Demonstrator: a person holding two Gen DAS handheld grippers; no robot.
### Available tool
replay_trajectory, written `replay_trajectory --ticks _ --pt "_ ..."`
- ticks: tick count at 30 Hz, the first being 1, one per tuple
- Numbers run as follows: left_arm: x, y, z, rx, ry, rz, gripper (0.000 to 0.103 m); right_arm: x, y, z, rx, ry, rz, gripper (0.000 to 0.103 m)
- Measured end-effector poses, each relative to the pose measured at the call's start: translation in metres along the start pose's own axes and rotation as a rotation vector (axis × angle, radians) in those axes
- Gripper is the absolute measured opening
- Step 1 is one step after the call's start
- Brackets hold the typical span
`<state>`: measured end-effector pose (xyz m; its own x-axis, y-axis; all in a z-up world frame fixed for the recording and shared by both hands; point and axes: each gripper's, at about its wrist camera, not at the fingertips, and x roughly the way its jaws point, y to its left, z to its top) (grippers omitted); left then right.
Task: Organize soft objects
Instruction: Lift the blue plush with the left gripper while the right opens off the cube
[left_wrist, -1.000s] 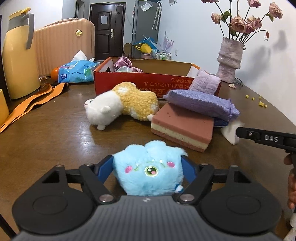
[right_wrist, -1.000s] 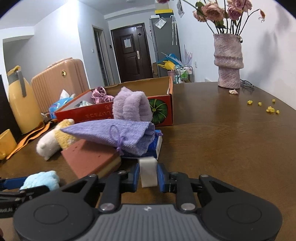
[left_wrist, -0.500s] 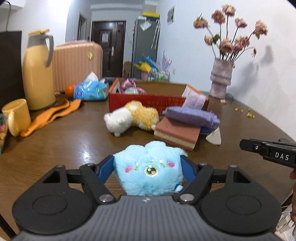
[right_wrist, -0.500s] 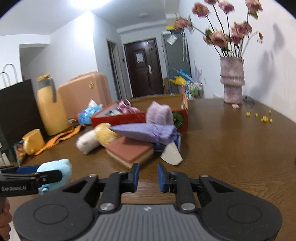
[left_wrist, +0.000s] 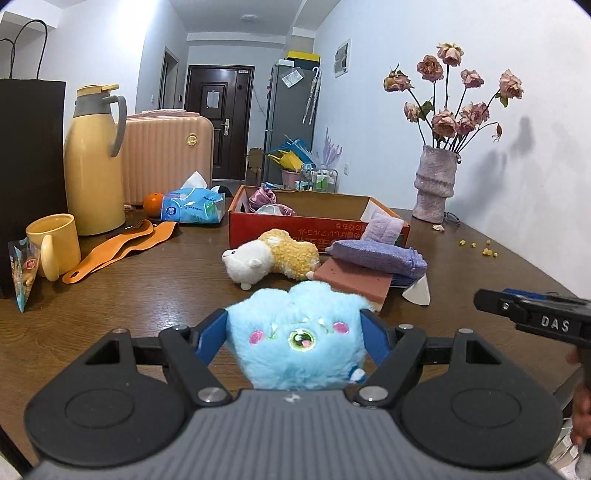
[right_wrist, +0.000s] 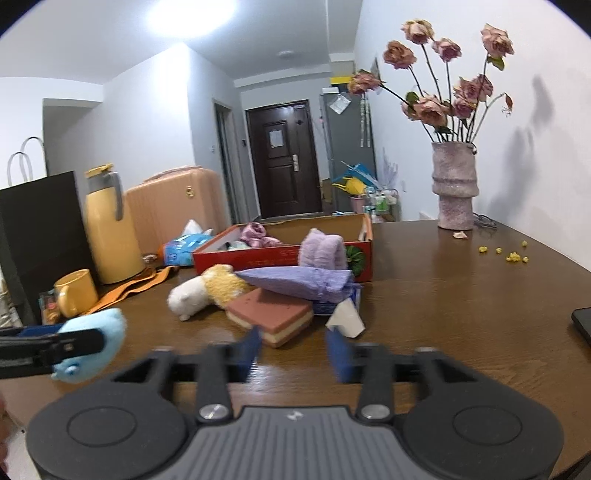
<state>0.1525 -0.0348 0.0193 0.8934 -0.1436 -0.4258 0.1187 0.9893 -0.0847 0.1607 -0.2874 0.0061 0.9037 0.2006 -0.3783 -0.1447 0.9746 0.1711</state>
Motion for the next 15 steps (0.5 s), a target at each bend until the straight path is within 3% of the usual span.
replay_trajectory --ticks 5,8,12,13,15 --pt "0.025 0.002 0.009 0.011 0.009 0.021 0.077 0.059 -0.027 0.01 -0.043 0.062 -0.031 0.057" --pt "0.044 0.003 0.016 0.013 0.02 0.038 0.077 0.103 -0.043 0.017 -0.058 0.125 -0.013 0.049" --pt "0.069 0.004 0.022 0.008 0.043 0.056 0.077 0.157 -0.058 0.023 -0.072 0.206 0.009 0.047" --pt "0.073 0.005 0.023 0.005 0.049 0.06 0.077 0.167 -0.06 0.023 -0.073 0.222 0.014 0.045" --pt "0.081 0.006 0.024 0.001 0.061 0.066 0.077 0.181 -0.062 0.022 -0.066 0.247 0.036 0.025"
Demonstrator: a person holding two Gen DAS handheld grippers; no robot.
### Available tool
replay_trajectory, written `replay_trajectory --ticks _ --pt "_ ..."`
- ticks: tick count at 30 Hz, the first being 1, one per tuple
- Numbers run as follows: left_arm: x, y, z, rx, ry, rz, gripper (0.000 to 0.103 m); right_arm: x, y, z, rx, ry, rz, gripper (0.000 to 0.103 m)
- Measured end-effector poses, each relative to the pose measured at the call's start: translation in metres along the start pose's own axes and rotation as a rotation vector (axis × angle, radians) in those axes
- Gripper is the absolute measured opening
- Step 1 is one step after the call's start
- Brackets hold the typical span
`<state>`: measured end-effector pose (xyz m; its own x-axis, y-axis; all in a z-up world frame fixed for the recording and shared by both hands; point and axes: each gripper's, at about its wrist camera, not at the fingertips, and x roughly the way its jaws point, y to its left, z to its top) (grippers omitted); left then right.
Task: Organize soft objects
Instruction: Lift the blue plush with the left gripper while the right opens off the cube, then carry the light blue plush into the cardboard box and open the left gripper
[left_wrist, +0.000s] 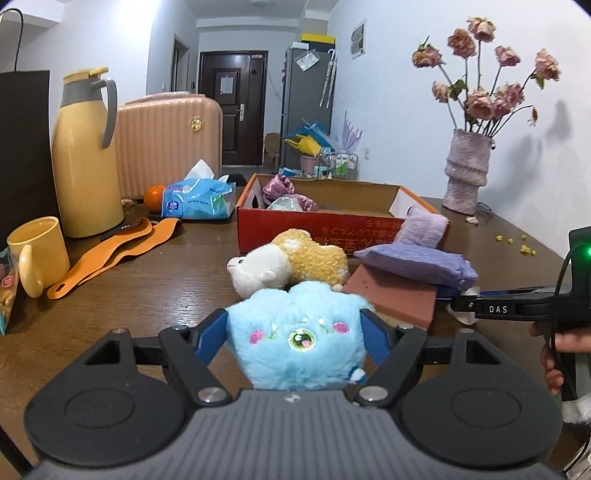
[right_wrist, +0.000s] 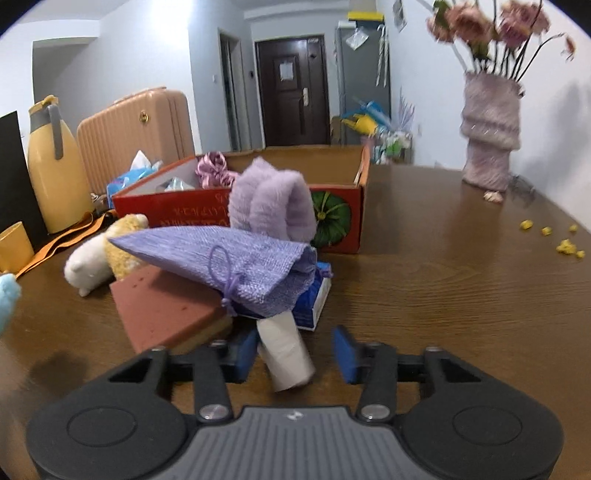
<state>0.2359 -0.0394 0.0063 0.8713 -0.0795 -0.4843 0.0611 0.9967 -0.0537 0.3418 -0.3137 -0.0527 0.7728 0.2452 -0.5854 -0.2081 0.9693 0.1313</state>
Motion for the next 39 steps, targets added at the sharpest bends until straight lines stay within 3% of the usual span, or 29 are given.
replay_trajectory --ticks 1,2,10,17,20,26,32,36,39 --pt "0.003 0.0 0.001 0.0 0.006 0.003 0.077 0.002 0.0 -0.001 0.008 0.006 0.017 0.018" --pt "0.005 0.001 0.002 -0.001 0.01 0.006 0.077 0.0 0.0 -0.003 0.017 0.002 0.028 0.017" --pt "0.001 -0.002 0.003 -0.005 0.005 -0.024 0.077 -0.088 0.039 -0.042 -0.023 -0.127 -0.02 0.017" --pt "-0.031 -0.01 0.0 0.016 -0.038 -0.075 0.077 -0.158 0.081 -0.063 -0.128 -0.257 -0.021 0.016" --pt "-0.045 -0.01 -0.003 0.027 -0.056 -0.08 0.077 -0.177 0.098 -0.067 -0.156 -0.31 -0.009 0.015" --pt "-0.059 -0.002 -0.005 0.011 -0.077 -0.07 0.077 -0.19 0.119 -0.068 -0.184 -0.327 0.023 0.014" --pt "-0.048 0.003 0.007 0.014 -0.076 -0.073 0.077 -0.182 0.118 -0.056 -0.185 -0.323 0.032 0.015" --pt "-0.025 0.013 0.048 -0.005 -0.082 -0.171 0.077 -0.173 0.102 -0.02 -0.155 -0.355 0.064 0.015" --pt "0.007 0.014 0.093 0.021 -0.112 -0.182 0.077 -0.162 0.089 0.026 -0.144 -0.38 0.097 0.016"
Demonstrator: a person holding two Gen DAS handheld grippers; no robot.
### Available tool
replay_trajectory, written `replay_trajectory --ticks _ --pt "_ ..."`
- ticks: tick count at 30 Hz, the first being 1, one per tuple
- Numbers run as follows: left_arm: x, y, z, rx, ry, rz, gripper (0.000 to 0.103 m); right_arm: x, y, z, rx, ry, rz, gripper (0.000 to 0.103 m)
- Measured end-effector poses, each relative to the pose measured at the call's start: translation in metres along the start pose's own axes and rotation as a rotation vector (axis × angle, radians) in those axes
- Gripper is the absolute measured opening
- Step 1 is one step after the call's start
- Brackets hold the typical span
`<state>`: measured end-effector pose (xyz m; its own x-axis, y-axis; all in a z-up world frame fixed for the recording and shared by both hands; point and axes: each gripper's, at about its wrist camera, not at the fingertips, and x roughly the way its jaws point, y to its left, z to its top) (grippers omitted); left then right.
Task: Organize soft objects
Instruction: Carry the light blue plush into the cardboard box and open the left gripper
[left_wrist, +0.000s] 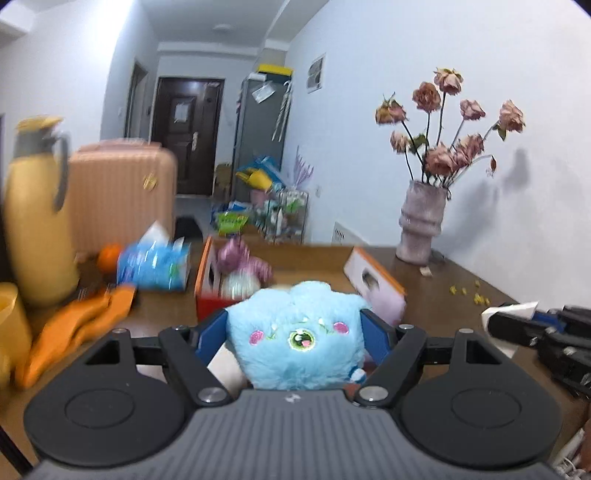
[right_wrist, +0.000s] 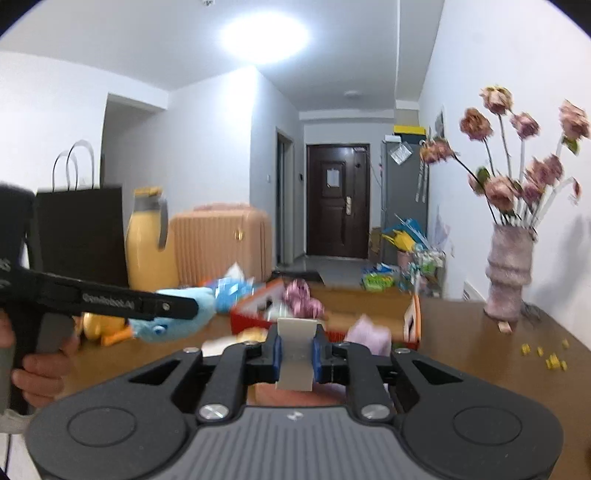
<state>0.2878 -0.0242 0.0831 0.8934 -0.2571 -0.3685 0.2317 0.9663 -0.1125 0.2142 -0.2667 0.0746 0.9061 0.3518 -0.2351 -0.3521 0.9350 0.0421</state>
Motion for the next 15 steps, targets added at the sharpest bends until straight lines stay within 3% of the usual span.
replay_trajectory --ticks 5,8,11,13,15 --pt "0.096 0.013 0.067 0.004 0.021 0.007 0.077 0.087 -0.039 0.06 0.012 0.027 0.024 0.016" --pt "0.181 0.03 0.095 -0.1 0.129 0.02 0.077 0.162 -0.067 0.085 0.056 0.113 0.025 0.016" --pt "0.257 0.04 0.099 -0.145 0.261 -0.017 0.077 0.236 -0.091 0.095 0.109 0.208 0.01 0.016" --pt "0.299 0.042 0.09 -0.086 0.341 0.037 0.077 0.276 -0.106 0.096 0.153 0.255 -0.006 0.017" --pt "0.323 0.052 0.083 -0.054 0.357 0.107 0.078 0.305 -0.115 0.093 0.185 0.296 0.002 0.017"
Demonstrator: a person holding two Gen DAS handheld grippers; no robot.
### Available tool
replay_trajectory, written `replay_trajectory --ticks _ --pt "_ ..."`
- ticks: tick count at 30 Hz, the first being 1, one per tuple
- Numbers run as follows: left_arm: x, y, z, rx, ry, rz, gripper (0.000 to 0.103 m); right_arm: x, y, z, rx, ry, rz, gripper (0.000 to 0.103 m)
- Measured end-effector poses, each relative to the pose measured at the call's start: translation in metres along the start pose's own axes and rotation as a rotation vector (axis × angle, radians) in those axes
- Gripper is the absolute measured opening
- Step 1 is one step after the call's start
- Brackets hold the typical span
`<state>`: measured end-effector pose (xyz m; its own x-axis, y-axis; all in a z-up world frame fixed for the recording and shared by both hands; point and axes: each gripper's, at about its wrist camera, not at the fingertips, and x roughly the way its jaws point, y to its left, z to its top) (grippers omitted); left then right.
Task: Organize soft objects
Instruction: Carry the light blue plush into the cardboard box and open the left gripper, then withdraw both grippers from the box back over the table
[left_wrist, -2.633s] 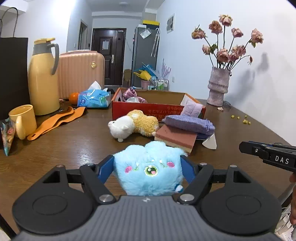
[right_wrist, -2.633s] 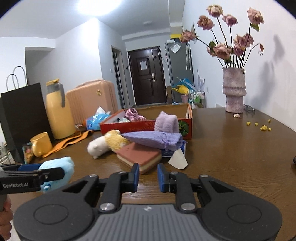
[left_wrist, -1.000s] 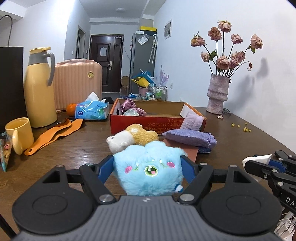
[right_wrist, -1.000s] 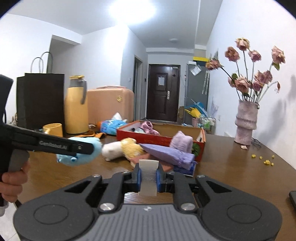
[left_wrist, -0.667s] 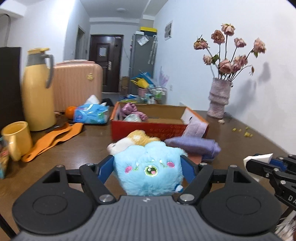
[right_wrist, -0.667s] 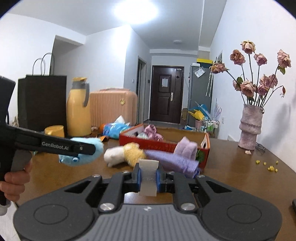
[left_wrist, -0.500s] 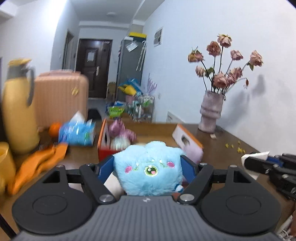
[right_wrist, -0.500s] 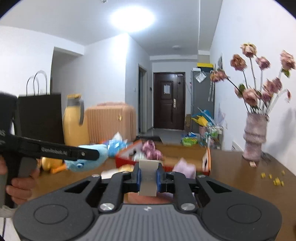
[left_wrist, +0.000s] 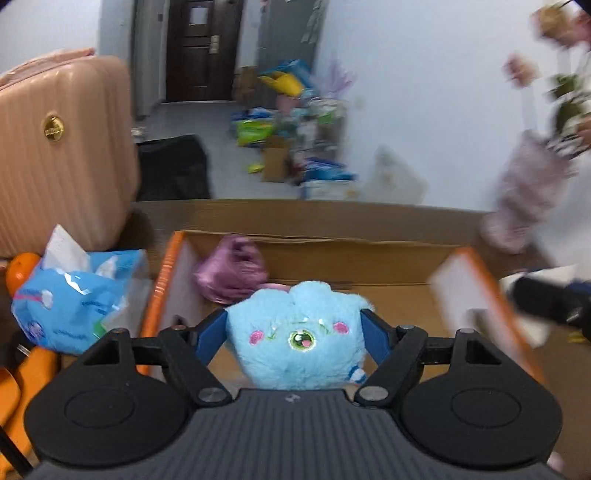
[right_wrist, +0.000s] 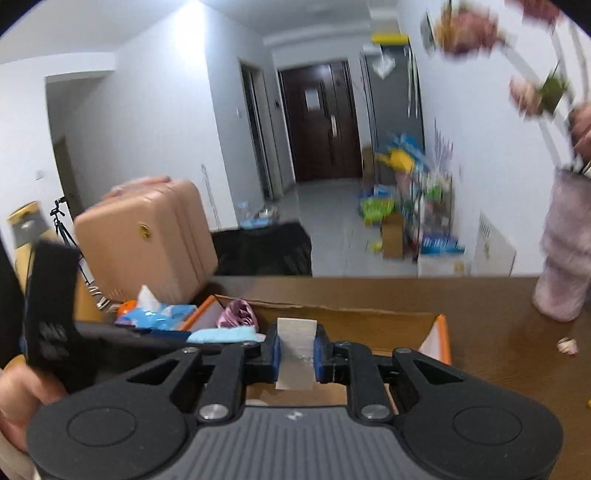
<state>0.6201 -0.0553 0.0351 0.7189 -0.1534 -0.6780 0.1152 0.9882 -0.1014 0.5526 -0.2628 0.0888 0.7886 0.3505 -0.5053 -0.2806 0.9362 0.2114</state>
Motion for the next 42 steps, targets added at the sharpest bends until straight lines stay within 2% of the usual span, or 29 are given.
replay_trajectory --ticks 2,3,4,6,8,10,14,17,22,25,30,31,34,35,39,42 --pt "0.013 0.011 -0.003 0.025 -0.002 0.061 0.08 0.026 -0.002 0.005 0.005 0.044 0.009 0.017" --pt "0.018 0.014 -0.006 0.055 -0.005 0.089 0.085 0.038 -0.001 0.006 0.007 0.066 0.02 0.017" --pt "0.02 0.016 -0.009 0.086 -0.004 0.092 0.088 0.05 0.0 0.008 0.015 0.09 0.039 0.017" --pt "0.021 0.017 -0.016 0.142 -0.001 0.044 0.098 0.075 0.003 0.01 0.04 0.142 0.082 0.018" --pt "0.017 0.016 -0.02 0.173 -0.021 0.027 0.101 0.096 0.006 0.008 0.053 0.188 0.102 0.021" --pt "0.015 0.01 -0.019 0.202 -0.042 0.035 0.102 0.116 0.005 0.007 0.096 0.231 0.115 0.022" --pt "-0.001 0.015 -0.022 0.194 -0.062 0.028 0.102 0.127 0.009 0.003 0.136 0.273 0.157 0.041" --pt "-0.017 0.019 -0.018 0.196 -0.102 0.018 0.102 0.12 0.015 0.005 0.136 0.255 0.161 0.042" --pt "-0.054 0.025 -0.01 0.195 -0.142 0.029 0.102 0.074 0.011 0.021 0.136 0.196 0.115 0.042" --pt "-0.082 0.027 -0.007 0.168 -0.158 0.06 0.102 0.038 0.005 0.031 0.123 0.159 0.073 0.042" --pt "-0.141 0.024 -0.01 0.118 -0.2 0.1 0.103 -0.042 0.008 0.037 0.033 0.067 -0.058 0.054" --pt "-0.155 0.022 -0.012 0.117 -0.219 0.101 0.103 -0.056 0.01 0.035 0.013 0.047 -0.083 0.06" --pt "-0.197 0.016 -0.024 0.116 -0.307 0.107 0.103 -0.099 0.015 0.025 -0.032 -0.022 -0.155 0.086" --pt "-0.211 0.015 -0.031 0.106 -0.345 0.108 0.103 -0.115 0.016 0.019 -0.044 -0.059 -0.182 0.09" --pt "-0.256 0.007 -0.075 0.089 -0.45 0.095 0.103 -0.166 0.025 -0.016 -0.072 -0.164 -0.227 0.091" --pt "-0.276 0.002 -0.108 0.1 -0.473 0.09 0.103 -0.193 0.033 -0.046 -0.078 -0.217 -0.231 0.091"
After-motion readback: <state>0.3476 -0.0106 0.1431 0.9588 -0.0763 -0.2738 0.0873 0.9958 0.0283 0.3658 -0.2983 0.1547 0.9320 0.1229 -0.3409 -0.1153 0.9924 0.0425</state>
